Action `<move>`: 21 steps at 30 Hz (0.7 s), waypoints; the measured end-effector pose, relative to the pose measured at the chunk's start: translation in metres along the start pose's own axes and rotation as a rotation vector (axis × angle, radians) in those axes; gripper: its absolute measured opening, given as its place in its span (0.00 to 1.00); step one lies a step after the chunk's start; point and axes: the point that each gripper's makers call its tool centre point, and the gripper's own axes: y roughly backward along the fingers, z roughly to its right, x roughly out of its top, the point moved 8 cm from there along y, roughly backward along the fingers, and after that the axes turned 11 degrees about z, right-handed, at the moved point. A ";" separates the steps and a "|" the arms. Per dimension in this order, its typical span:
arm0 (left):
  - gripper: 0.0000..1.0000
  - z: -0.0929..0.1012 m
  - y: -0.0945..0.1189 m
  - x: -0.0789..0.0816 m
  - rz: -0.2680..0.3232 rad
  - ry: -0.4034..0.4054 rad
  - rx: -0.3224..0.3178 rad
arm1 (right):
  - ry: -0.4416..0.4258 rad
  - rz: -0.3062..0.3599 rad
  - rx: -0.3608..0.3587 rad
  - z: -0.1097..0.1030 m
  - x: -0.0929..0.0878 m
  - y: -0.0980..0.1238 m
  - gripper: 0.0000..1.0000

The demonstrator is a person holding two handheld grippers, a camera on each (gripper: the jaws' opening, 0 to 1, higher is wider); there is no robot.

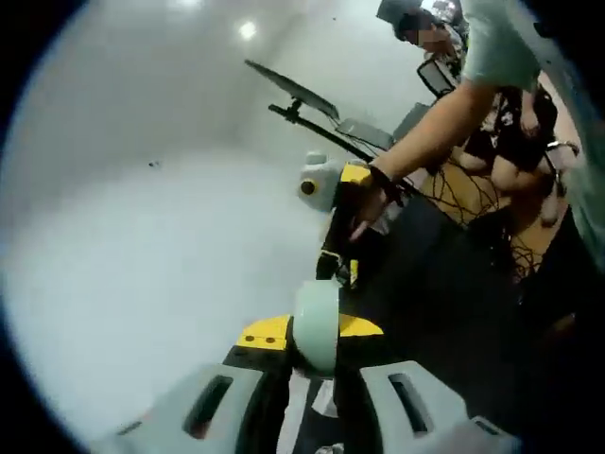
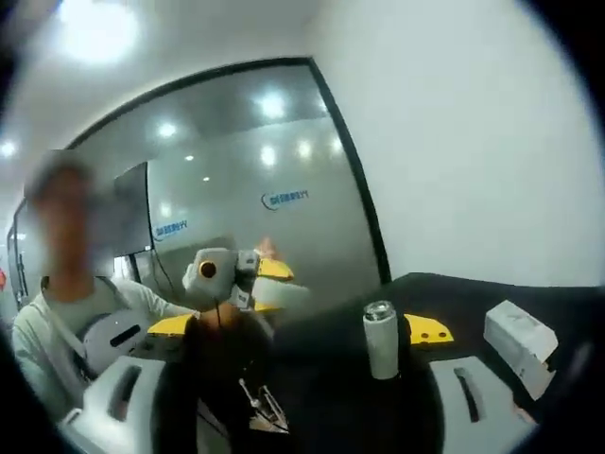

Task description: Assemble the cup parts correctly, then place the assembled cup into the box.

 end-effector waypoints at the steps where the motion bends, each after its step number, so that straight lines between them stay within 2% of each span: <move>1: 0.12 0.001 -0.002 0.002 -0.003 -0.033 0.004 | -0.004 -0.008 0.001 -0.001 -0.001 -0.004 0.83; 2: 0.12 0.003 -0.004 0.005 -0.004 -0.061 0.000 | 0.002 -0.016 0.004 -0.002 -0.001 -0.008 0.82; 4: 0.12 0.007 -0.007 0.010 0.007 -0.063 -0.001 | 0.011 -0.026 0.016 -0.006 -0.002 -0.015 0.79; 9: 0.12 0.012 -0.016 0.016 0.007 -0.143 -0.008 | -0.031 -0.060 0.069 -0.013 -0.002 -0.031 0.76; 14: 0.12 0.014 -0.021 0.021 0.017 -0.189 -0.011 | -0.029 -0.092 0.075 -0.012 -0.006 -0.040 0.74; 21: 0.12 0.016 -0.026 0.024 0.015 -0.227 -0.018 | -0.038 -0.084 0.100 -0.013 -0.012 -0.045 0.70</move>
